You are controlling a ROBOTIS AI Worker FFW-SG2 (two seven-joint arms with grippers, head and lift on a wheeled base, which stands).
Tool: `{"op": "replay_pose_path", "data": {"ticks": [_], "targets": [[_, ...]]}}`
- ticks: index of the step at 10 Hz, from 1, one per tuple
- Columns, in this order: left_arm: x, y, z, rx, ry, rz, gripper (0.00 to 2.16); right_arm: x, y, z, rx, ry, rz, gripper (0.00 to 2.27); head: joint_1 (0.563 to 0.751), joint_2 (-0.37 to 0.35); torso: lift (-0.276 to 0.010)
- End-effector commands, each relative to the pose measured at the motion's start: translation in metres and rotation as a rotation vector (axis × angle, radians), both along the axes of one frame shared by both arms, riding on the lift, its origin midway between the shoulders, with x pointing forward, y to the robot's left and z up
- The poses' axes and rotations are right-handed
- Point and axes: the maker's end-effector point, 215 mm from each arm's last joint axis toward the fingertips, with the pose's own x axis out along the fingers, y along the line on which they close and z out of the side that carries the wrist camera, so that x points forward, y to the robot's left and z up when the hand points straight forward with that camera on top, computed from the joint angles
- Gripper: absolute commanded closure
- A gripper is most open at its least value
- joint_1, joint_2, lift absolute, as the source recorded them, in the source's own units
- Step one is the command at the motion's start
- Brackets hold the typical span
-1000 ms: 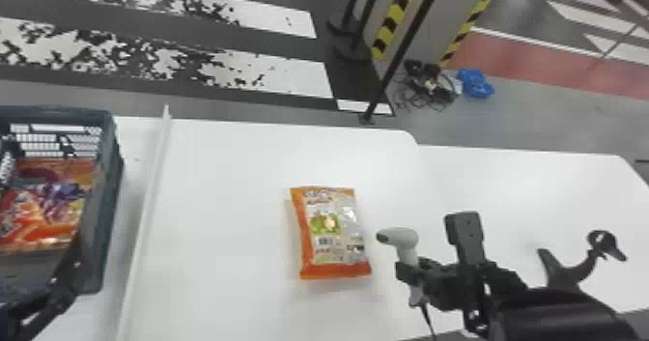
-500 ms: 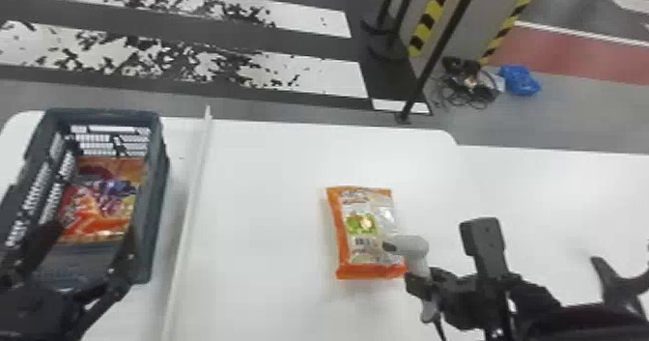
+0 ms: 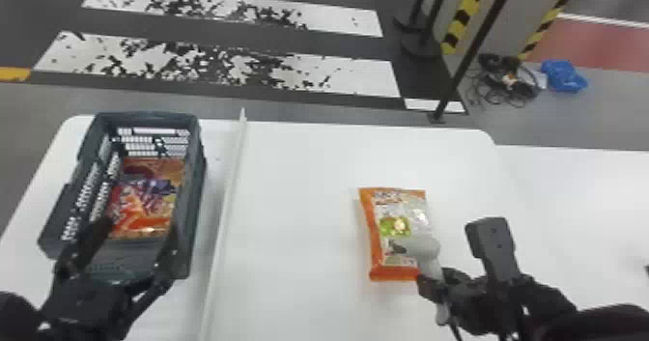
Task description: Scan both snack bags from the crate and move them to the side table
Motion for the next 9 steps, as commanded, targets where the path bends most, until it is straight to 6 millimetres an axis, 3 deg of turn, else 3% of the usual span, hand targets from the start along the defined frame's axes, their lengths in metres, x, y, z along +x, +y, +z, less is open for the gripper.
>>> {"op": "replay_pose_path", "data": {"ticks": [1, 9], "targets": [[0.000, 0.000, 0.001, -0.002, -0.002, -0.002, 0.08, 0.003, 0.005, -0.002, -0.011, 0.009, 0.011, 2.24, 0.695, -0.147, -0.029], [-0.001, -0.001, 0.000, 0.000, 0.000, -0.005, 0.08, 0.012, 0.010, -0.014, -0.046, 0.023, 0.030, 2.24, 0.695, -0.125, -0.029]]}}
